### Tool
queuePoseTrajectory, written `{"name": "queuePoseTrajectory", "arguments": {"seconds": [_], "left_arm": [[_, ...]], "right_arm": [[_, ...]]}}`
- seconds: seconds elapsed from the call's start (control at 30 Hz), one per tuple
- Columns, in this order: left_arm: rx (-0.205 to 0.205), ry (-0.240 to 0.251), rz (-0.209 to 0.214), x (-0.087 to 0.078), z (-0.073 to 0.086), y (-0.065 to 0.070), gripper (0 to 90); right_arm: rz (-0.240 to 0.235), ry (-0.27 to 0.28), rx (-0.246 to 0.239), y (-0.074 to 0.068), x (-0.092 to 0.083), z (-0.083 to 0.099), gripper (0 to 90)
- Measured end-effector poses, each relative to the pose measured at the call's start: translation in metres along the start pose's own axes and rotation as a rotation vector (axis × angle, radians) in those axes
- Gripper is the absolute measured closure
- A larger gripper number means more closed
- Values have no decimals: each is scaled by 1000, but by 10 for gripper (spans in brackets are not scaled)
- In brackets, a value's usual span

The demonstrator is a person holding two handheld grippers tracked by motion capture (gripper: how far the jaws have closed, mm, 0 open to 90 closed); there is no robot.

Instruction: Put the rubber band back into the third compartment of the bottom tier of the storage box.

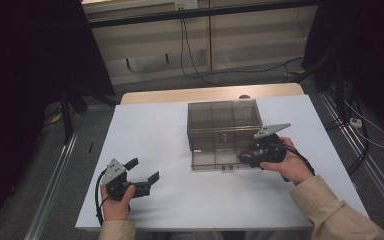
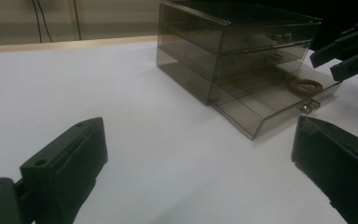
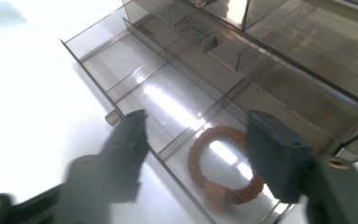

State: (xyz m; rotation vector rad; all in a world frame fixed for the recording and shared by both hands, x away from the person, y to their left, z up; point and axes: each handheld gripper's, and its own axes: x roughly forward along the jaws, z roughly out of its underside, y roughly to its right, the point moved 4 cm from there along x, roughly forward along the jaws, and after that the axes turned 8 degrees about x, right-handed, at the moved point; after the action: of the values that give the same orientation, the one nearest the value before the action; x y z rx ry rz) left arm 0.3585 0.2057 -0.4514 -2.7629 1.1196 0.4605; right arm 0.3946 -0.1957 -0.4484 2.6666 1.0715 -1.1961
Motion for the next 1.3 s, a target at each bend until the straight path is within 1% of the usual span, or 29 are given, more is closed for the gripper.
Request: {"name": "queuePoseTrajectory", "arguments": {"seconds": [0.03, 0.07, 0.13, 0.17, 0.23, 0.27, 0.3, 0.33, 0.37, 0.4, 0.47, 0.53, 0.57, 0.6, 0.7, 0.8, 0.87, 0.93, 1.0, 1.07, 1.13, 1.3], "left_arm": [[-3, 1, -2, 0, 0, 0, 34], [1, -2, -1, 0, 0, 0, 35], [0, -1, -1, 0, 0, 0, 35], [0, -1, 0, 0, 0, 0, 35], [-1, -2, 1, 0, 0, 0, 35], [-1, -2, 1, 0, 0, 0, 35], [-1, 0, 1, 0, 0, 0, 35], [0, 0, 0, 0, 0, 0, 35], [-2, 1, -1, 0, 0, 0, 35], [-1, -1, 0, 0, 0, 0, 35], [-1, -1, 1, 0, 0, 0, 35], [2, -3, 2, 0, 0, 0, 35], [2, -3, 2, 0, 0, 0, 35], [-2, 0, 1, 0, 0, 0, 35], [-5, 4, -1, 0, 0, 0, 35], [-4, 4, 0, 0, 0, 0, 35], [-3, 2, 1, 0, 0, 0, 35], [-2, 3, 0, 0, 0, 0, 35], [-6, 3, 0, 0, 0, 0, 35], [-5, 3, -1, 0, 0, 0, 35], [-2, 0, 1, 0, 0, 0, 35], [-2, -2, 3, 0, 0, 0, 35]], "right_arm": [[-7, -1, 4, -1, 0, 0, 336], [-11, -4, 12, -3, 0, 1, 302], [-17, -12, 17, -5, 0, 1, 283], [-21, -7, 16, -6, 0, 2, 265], [-25, -8, 19, -9, 0, 2, 272], [-29, -6, 16, -9, -1, 2, 287], [-34, -6, 14, -10, -1, 2, 331], [-37, 0, 9, -11, -1, 3, 400], [-49, 1, 5, -12, -1, 4, 449], [-52, 0, 6, -13, -1, 4, 467], [-63, 2, -3, -15, -1, 5, 567], [-72, 9, -7, -17, -1, 6, 622], [-77, 11, -10, -17, -1, 6, 672], [-86, 10, -11, -17, -1, 6, 701], [-89, 20, -19, -18, -2, 7, 784], [-95, 22, -29, -18, -2, 8, 844], [-101, 15, -35, -19, -1, 9, 853], [-104, 6, -59, -20, 1, 10, 870], [-106, 0, -62, -21, 2, 11, 892], [-110, -6, -78, -23, 3, 12, 900], [-115, -16, -80, -24, 4, 13, 900], [-107, -34, -87, -23, 6, 16, 900]]}}
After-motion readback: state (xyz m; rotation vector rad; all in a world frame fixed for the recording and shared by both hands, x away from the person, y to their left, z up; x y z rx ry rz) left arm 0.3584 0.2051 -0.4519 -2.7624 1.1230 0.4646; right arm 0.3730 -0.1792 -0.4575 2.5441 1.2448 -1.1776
